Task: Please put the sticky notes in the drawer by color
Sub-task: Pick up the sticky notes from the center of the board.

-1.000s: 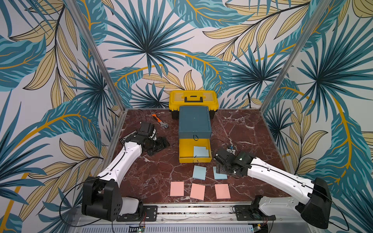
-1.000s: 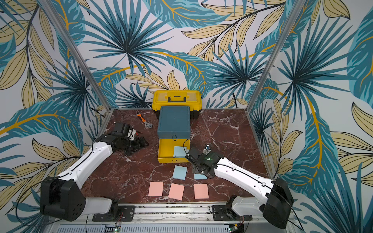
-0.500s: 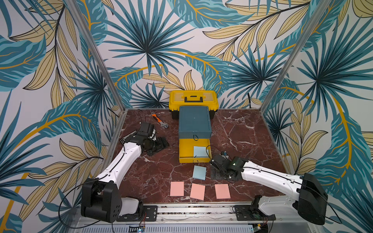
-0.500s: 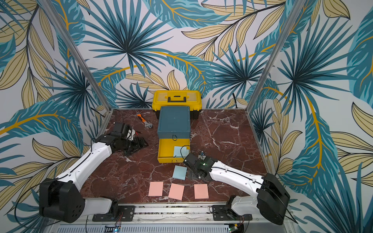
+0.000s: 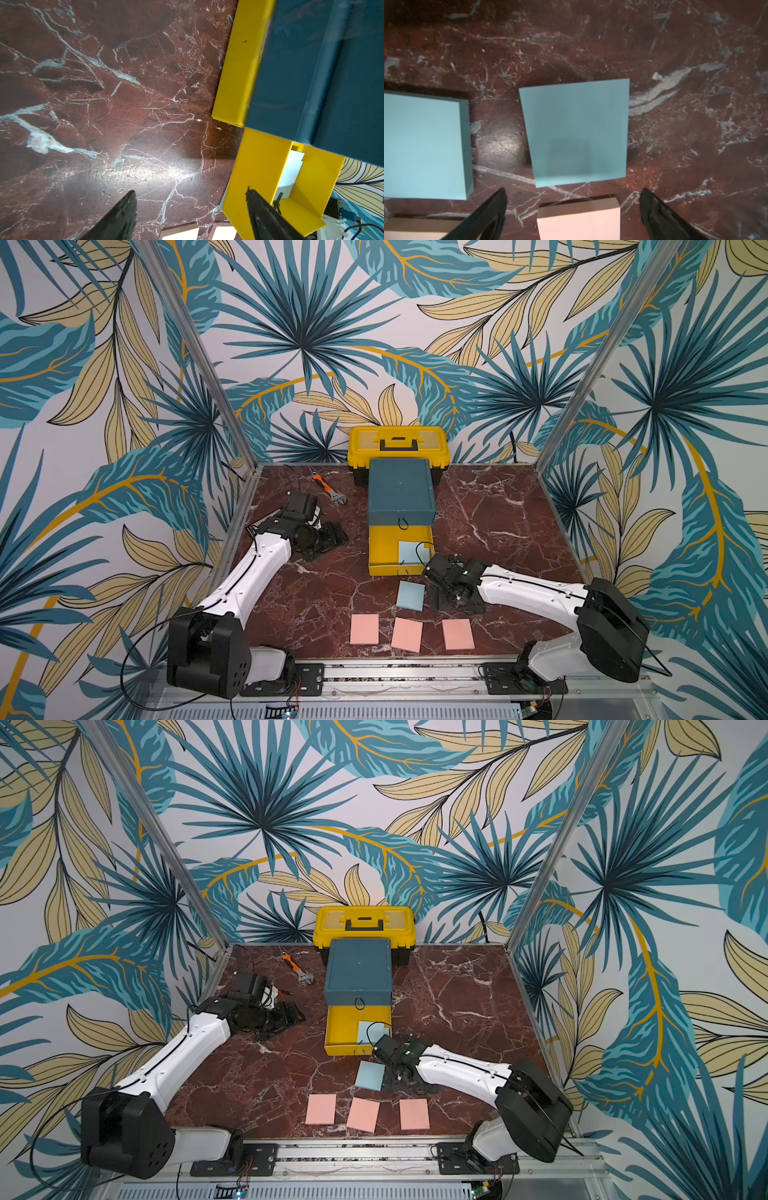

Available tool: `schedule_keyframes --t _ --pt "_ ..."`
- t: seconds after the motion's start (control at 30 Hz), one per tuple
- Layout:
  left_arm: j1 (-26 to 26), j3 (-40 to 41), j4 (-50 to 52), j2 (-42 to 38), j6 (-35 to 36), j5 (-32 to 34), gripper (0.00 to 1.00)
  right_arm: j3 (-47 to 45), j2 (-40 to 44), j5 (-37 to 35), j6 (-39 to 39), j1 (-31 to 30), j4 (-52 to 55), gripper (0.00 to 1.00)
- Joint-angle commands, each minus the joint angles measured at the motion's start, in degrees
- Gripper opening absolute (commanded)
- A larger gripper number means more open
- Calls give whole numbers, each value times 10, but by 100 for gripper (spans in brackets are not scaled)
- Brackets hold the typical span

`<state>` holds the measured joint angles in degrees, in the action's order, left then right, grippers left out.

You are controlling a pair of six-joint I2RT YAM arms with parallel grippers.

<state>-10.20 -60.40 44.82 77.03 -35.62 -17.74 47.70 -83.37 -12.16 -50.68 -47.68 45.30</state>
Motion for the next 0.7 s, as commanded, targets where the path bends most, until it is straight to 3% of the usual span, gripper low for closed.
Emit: schedule_keyframes --t 0.0,0.27,0.67 --pt "-4 -9 -7 5 -6 5 84 -18 1 14 11 11 -13 99" --pt "-4 -11 -3 3 -6 10 84 -6 -33 21 35 13 -29 99" --pt "-5 -8 -2 0 -10 15 84 -48 -33 46 36 68 -65 99"
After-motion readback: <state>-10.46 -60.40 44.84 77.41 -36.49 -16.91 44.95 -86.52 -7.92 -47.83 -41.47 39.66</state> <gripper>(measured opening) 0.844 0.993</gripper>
